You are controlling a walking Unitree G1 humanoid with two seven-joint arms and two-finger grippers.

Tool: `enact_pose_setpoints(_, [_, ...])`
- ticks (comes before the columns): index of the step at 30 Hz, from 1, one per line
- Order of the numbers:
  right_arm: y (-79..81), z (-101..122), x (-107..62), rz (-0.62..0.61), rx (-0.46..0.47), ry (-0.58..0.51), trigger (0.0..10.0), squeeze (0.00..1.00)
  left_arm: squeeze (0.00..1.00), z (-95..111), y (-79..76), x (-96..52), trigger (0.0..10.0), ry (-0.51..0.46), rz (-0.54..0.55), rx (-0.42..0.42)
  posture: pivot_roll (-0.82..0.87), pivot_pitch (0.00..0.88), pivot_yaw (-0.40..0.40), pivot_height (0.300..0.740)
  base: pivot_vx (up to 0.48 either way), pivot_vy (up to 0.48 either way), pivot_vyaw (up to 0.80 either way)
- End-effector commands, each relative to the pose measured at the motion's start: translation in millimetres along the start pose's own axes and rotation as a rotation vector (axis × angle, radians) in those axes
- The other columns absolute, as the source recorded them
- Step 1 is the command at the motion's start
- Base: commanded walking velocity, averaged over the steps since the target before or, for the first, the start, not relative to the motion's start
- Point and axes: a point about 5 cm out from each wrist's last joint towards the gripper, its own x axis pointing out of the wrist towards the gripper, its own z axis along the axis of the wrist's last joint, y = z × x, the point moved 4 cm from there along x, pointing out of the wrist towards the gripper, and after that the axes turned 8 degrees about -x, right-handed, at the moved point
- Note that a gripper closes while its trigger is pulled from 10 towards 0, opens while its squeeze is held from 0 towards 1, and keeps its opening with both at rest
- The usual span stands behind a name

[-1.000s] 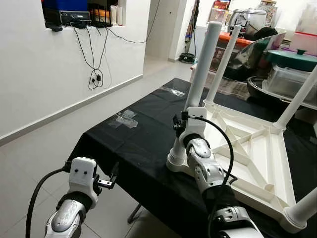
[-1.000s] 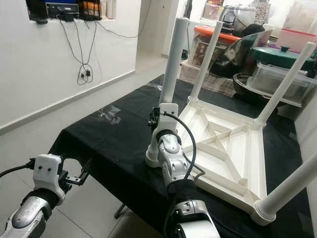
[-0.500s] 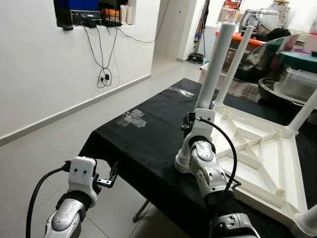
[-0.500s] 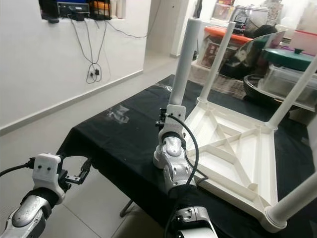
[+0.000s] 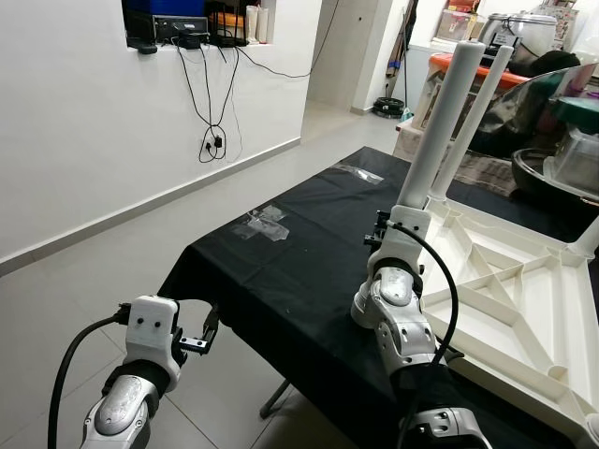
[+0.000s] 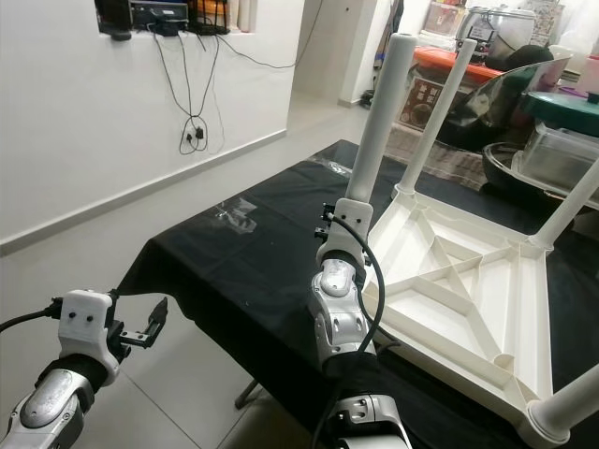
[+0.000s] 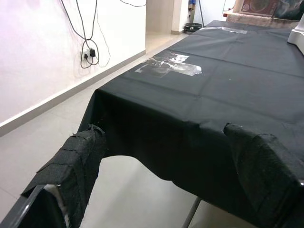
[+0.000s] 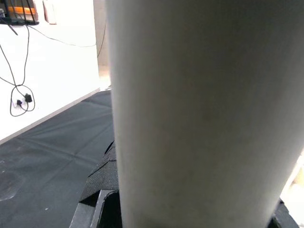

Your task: Building children table

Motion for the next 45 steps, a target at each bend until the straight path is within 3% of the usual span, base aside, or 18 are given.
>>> enact_pose_setpoints(1, [-18.7, -53.3, -3.5, -0.058, -0.111, 0.191, 0.0, 0.00, 0.00, -1.7, 0.6, 1.9, 10.0, 0.008, -0.001, 0.012, 0.11, 0.000, -0.111, 0.740, 0.000, 0.000, 0.00])
enact_pose_setpoints(4, [-16.6, -53.6, -3.8, -0.045, -0.112, 0.194, 0.0, 0.00, 0.00, -1.8, 0.4, 2.4, 10.0, 0.009, -0.002, 0.013, 0.11, 0.000, -0.111, 0.740, 0.000, 0.000, 0.00])
enact_pose_setpoints(5, [-11.4, -54.0, -4.6, -0.012, -0.106, 0.197, 4.2, 0.00, 0.00, -1.9, 0.3, 2.9, 10.0, 0.009, -0.003, 0.014, 0.11, 0.000, -0.109, 0.740, 0.000, 0.000, 0.00])
enact_pose_setpoints(6, [-4.7, -54.3, -5.6, 0.031, -0.105, 0.200, 10.0, 0.00, 0.00, -1.9, 0.1, 3.3, 10.0, 0.009, -0.003, 0.015, 0.10, 0.000, -0.107, 0.740, 0.000, 0.000, 0.00])
enact_pose_setpoints(12, [4.9, -48.4, -5.9, 0.094, -0.102, 0.180, 10.0, 0.00, 0.00, -2.4, -0.2, 3.3, 10.0, 0.011, -0.004, 0.015, 0.10, 0.000, -0.108, 0.740, 0.000, 0.000, 0.00])
enact_pose_setpoints(34, [8.6, -43.8, -7.7, 0.130, -0.048, 0.165, 10.0, 0.00, 0.00, -4.4, 0.2, 2.5, 10.0, 0.016, -0.003, 0.016, 0.10, 0.000, -0.103, 0.740, 0.000, 0.000, 0.00])
enact_pose_setpoints(45, [10.4, -39.4, -3.2, 0.128, -0.038, 0.155, 10.0, 0.00, 0.00, 7.4, 3.0, 4.5, 10.0, -0.037, -0.006, -0.006, 0.11, 0.000, -0.100, 0.740, 0.093, 0.000, 0.00])
